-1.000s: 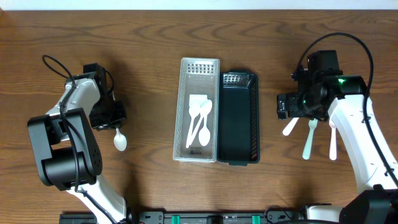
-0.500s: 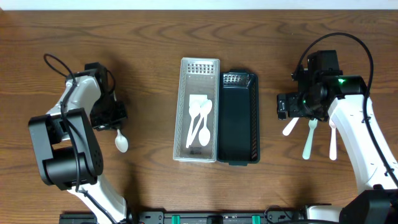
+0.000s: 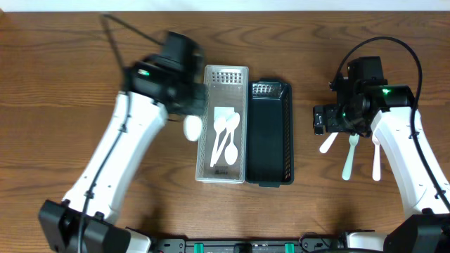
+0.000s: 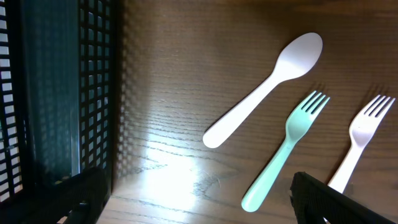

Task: Pack container
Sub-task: 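Lower the spoon into the white basket and open the left gripper, then retract the left arm and move the right gripper over the forks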

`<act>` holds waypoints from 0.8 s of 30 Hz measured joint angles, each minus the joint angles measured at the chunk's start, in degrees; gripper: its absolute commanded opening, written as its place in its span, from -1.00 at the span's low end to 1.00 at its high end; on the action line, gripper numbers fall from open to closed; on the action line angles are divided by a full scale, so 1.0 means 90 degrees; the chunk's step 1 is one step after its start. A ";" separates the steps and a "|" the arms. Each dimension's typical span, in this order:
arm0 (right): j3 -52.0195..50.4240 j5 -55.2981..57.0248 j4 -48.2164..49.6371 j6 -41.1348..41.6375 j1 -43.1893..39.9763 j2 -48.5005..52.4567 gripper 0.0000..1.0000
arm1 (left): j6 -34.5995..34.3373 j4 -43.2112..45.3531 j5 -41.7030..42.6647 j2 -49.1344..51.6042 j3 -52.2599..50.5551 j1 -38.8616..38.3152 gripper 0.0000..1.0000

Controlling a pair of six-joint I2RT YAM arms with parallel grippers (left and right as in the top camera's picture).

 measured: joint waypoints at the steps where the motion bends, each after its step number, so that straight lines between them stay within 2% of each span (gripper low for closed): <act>1: 0.0000 0.0000 0.0000 0.0000 0.0000 0.0000 0.95 | -0.0044 0.0061 -0.0007 0.0068 -0.0002 -0.0219 -0.88; 5: 0.0000 -0.0002 0.0000 0.0000 0.0000 0.0000 0.99 | -0.0219 0.0362 -0.0019 0.0549 -0.0032 -0.0733 -0.88; 11: 0.0000 -0.0002 0.0000 0.0000 0.0000 0.0000 0.99 | -0.0304 0.0464 -0.0029 0.1569 -0.0138 -0.0899 -0.86; 12: 0.0000 0.0000 0.0002 0.0000 0.0000 0.0000 0.99 | -0.0294 0.0464 -0.0039 0.1712 -0.0151 -0.0903 -0.74; 14: 0.0000 -0.0002 0.0002 -0.0002 0.0000 0.0000 0.99 | -0.0248 0.0461 -0.0049 0.1902 -0.0197 -0.0903 -0.26; 18: 0.0000 0.0000 0.0005 -0.0002 -0.0002 0.0000 0.98 | -0.0068 0.0454 -0.0075 0.1906 -0.0202 -0.0903 0.18; 21: 0.0000 0.0000 0.0036 0.0000 0.0000 0.0000 0.98 | 0.0092 0.0386 -0.0114 0.1809 -0.0153 -0.0903 0.34; 24: 0.0002 0.0010 0.0172 0.0041 0.0000 0.0000 0.99 | 0.0204 0.0216 -0.0204 0.1579 -0.0022 -0.0903 0.40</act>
